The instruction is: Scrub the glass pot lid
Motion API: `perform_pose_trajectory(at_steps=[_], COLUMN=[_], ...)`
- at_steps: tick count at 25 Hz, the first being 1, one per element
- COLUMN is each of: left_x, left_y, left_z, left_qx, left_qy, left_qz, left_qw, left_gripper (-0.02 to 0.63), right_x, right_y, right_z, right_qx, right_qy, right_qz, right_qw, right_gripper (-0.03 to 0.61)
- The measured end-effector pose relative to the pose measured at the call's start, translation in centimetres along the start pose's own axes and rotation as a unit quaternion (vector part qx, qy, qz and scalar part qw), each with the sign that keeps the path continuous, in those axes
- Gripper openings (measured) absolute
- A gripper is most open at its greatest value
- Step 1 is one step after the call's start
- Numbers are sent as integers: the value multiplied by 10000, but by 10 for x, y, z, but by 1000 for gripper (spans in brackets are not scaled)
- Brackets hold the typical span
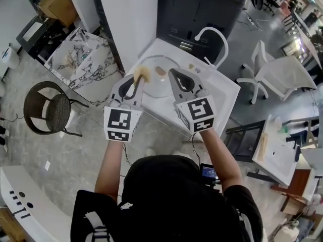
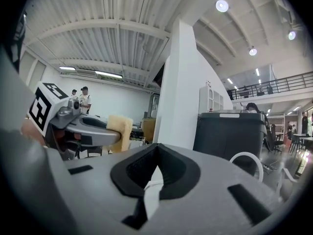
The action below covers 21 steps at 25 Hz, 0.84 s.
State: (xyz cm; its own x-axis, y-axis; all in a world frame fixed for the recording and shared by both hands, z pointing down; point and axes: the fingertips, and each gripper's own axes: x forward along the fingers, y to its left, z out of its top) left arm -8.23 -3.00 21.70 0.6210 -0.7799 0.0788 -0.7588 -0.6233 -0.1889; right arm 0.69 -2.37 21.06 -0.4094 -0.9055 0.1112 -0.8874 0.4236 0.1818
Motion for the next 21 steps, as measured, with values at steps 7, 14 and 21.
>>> perform_pose_trajectory(at_steps=[7,14,21], left_x=[1,0,2], left_y=[-6,-15,-29], left_z=[11,19,23], left_qx=[-87,-3,237], left_qy=[-92,-140,-126], left_qz=[251,429,521], left_qw=[9996,9990,9983], left_gripper=[21,21,21], right_x=[-9,-19,-27], right_y=[-12,-17,-21], right_z=[13,22,7], right_qx=[67,-300,-242], right_qy=[-225,-385,-206], right_qz=[85,89,190], right_qw=[9997,9988,9993], right_gripper=[-3,-3,-3])
